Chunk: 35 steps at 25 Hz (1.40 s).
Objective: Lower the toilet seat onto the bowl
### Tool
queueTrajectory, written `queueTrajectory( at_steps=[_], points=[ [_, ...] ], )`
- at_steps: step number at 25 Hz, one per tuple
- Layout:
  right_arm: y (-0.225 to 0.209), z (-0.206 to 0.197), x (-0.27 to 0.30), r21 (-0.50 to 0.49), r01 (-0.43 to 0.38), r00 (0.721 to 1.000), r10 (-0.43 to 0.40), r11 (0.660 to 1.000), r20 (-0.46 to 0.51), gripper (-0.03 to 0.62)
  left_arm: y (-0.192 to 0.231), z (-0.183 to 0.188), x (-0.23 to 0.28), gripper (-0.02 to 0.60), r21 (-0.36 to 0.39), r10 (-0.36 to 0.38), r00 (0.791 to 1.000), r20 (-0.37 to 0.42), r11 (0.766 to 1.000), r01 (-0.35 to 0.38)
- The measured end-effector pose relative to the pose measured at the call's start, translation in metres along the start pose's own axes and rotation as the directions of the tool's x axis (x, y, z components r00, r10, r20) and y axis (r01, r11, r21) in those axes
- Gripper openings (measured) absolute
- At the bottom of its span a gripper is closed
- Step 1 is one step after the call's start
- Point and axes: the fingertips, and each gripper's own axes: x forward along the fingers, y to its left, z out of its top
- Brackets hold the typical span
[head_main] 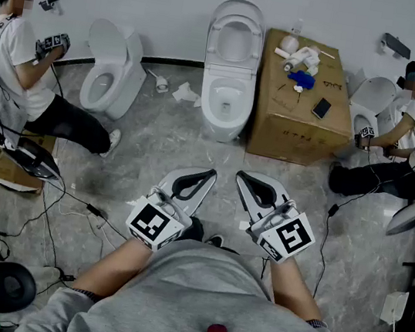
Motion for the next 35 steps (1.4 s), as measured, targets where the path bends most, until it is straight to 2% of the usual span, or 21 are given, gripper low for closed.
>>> queueTrajectory(
  at_steps=[17,35],
  points=[
    [-0.006,-0.007,0.012,0.027,0.028,1.000,-0.028,0.999,-0.003,0.014,0.018,-0.005,-0.003,0.008,0.009,0.013,1.000,-0.023,1.000,-0.013],
    [-0.070,-0.013,0.114,0.065,0.038,0.998,-0.035,0.997,-0.057,0.014,0.137,-0.014,0.036,0.008,-0.041,-0.002,1.000,-0.022,0.999,0.001]
  ],
)
